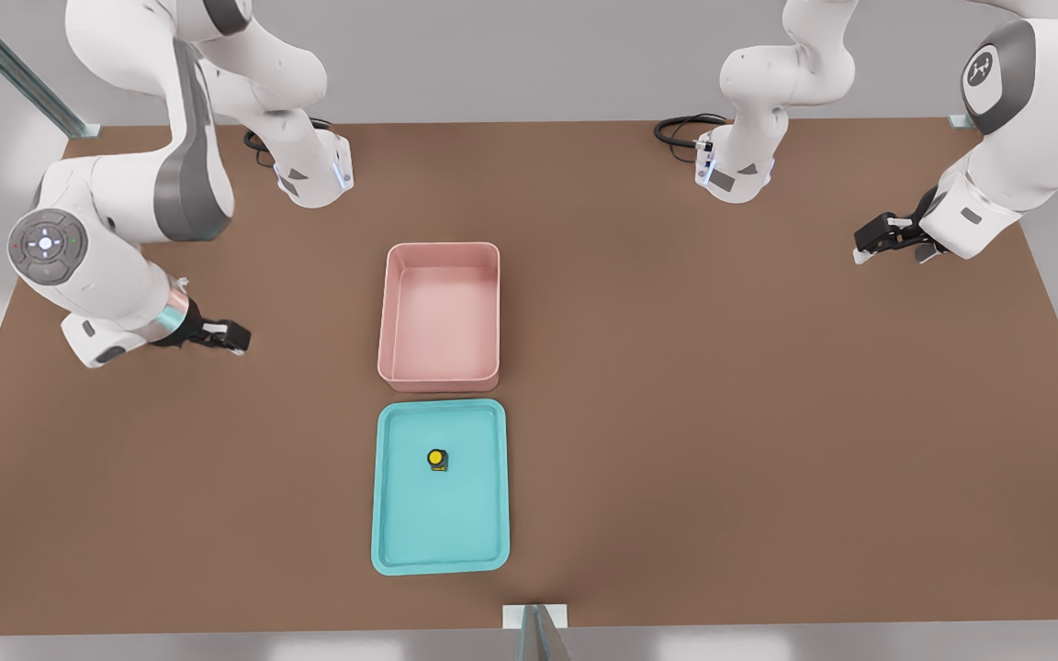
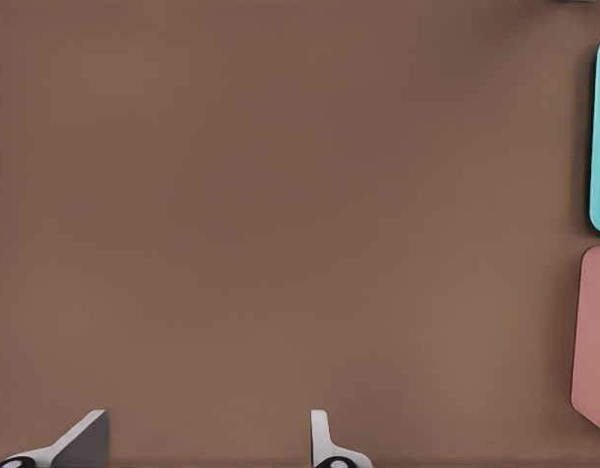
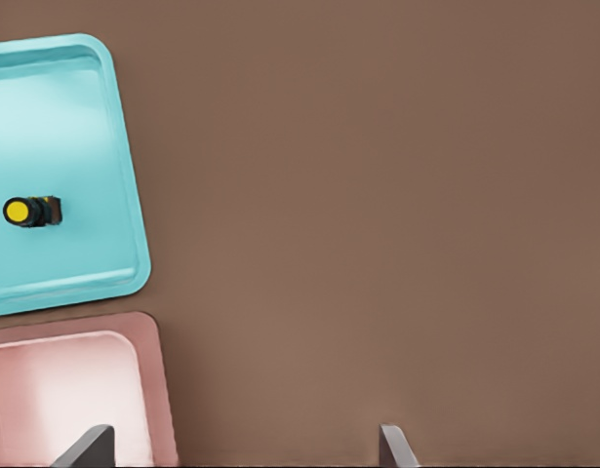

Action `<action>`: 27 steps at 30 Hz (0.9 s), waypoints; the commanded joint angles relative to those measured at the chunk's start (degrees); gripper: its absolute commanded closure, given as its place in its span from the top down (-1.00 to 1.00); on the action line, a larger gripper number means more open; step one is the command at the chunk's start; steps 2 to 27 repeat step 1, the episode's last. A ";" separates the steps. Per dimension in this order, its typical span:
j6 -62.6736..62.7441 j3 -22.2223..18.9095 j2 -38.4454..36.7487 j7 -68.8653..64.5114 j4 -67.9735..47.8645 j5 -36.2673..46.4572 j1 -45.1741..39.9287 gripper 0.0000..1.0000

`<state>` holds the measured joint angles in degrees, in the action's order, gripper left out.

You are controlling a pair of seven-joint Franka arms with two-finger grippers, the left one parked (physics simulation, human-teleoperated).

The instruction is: The left arm remains still, and the right arm places the button from the box into the tray

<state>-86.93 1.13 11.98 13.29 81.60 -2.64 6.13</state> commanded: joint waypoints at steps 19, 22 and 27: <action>7.30 -0.08 -0.29 -14.88 0.31 1.06 0.02 1.00; 7.30 -0.08 -0.29 -14.88 0.31 1.06 0.02 1.00; 7.30 -0.08 -0.29 -14.88 0.31 1.06 0.02 1.00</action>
